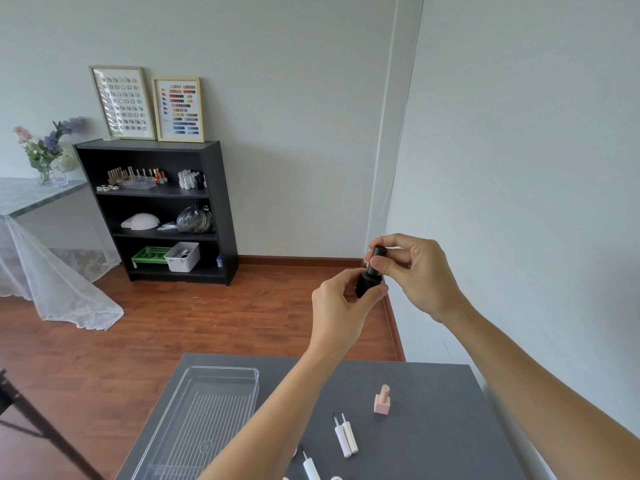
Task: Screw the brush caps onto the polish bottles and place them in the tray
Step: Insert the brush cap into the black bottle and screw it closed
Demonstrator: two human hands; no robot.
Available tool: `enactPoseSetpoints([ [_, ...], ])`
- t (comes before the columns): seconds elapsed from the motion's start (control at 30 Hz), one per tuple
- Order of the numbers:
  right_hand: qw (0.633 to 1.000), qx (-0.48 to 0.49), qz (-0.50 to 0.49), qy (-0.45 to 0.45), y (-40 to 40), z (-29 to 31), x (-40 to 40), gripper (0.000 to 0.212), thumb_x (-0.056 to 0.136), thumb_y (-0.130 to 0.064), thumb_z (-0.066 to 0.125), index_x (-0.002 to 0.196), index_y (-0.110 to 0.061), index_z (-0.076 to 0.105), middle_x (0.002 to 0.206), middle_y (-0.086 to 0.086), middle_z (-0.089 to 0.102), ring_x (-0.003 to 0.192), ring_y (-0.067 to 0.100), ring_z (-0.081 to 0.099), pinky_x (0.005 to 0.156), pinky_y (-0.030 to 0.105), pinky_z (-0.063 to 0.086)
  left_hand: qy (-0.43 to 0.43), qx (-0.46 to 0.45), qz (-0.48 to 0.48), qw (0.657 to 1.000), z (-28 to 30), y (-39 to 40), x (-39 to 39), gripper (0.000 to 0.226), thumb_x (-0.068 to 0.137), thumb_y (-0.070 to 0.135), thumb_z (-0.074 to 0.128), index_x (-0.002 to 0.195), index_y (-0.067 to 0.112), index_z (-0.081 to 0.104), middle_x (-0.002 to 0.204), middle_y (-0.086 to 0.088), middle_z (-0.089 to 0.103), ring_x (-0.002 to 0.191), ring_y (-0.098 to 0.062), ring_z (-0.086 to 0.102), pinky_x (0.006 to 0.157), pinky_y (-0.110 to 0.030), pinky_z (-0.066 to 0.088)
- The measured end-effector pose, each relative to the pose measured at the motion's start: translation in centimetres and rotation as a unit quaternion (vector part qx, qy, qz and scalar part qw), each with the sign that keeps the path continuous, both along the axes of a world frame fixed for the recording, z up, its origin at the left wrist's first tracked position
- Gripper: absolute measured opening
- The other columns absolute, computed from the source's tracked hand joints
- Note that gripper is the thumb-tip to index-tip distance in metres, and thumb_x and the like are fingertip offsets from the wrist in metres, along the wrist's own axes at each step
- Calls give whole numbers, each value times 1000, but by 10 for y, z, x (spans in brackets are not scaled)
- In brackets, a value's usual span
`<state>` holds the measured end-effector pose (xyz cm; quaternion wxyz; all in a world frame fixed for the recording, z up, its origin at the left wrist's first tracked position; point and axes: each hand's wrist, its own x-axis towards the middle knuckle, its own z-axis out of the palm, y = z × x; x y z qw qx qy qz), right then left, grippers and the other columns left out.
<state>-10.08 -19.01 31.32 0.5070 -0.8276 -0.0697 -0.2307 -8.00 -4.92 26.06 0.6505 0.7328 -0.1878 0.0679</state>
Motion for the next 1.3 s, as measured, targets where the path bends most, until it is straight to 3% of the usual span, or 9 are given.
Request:
enactPoseSetpoints([
  [0.3,998,-21,-59,9,4,-27,0,14,87,-15,72,101,-14,73,84,-4,79,74,3,73,69,8,51,4,7,21,1000,-29,-7,-1,18,80,33,80,95,24,76,77,12,75,71,-2,68,66,-9,49],
  [0.4,998,-21,-42,47,-1,-45,-4,14,87,-17,72,101,-15,73,84,-6,78,74,12,75,69,8,51,23,45,-11,999,-49,-1,2,19,77,35,82,93,26,75,77,13,74,68,2,66,65,-9,48],
  [0.53,994,-30,-44,91,-4,-85,-12,13,85,-16,73,97,-21,72,84,-11,77,83,2,73,83,14,52,73,111,-89,987,-79,12,6,27,73,37,85,97,38,72,89,19,76,84,5,69,74,-7,51],
  [0.67,986,-44,-65,144,-8,-136,-19,13,83,-15,74,93,-23,71,81,-18,75,81,-1,70,75,3,46,135,198,-133,962,-119,35,13,48,73,38,85,117,30,68,108,13,72,99,3,67,82,-11,48],
  [0.73,979,-45,-77,183,-13,-164,-24,11,82,-13,75,90,-21,70,81,-13,76,77,8,70,70,5,48,167,230,-118,951,-144,51,17,47,77,34,83,120,25,67,110,9,71,102,-3,66,85,-16,48],
  [0.83,963,-64,-95,245,-21,-203,-33,9,82,-10,74,87,-15,70,82,-5,77,81,17,71,83,25,54,201,280,-77,935,-178,79,19,40,83,24,78,121,17,67,112,2,72,104,-11,67,91,-20,47],
  [0.97,945,-82,-114,295,-27,-244,-39,14,80,-1,72,80,-15,68,69,-18,72,79,0,69,75,6,43,263,326,-37,907,-216,111,19,41,87,5,66,127,11,63,123,-5,68,118,-18,62,105,-32,46],
  [1.1,921,-98,-148,347,-31,-275,-39,12,84,-3,70,93,-10,70,90,8,74,99,30,64,85,31,45,315,346,-58,882,-242,127,18,54,85,-4,60,137,11,55,133,-6,62,126,-18,56,102,-30,45],
  [1.3,915,-92,-164,357,-30,-294,-33,11,86,-1,68,95,-6,69,94,12,72,101,29,64,81,26,40,343,363,-83,862,-269,127,12,65,75,-7,70,135,12,56,129,-6,64,123,-19,58,101,-30,47],
])
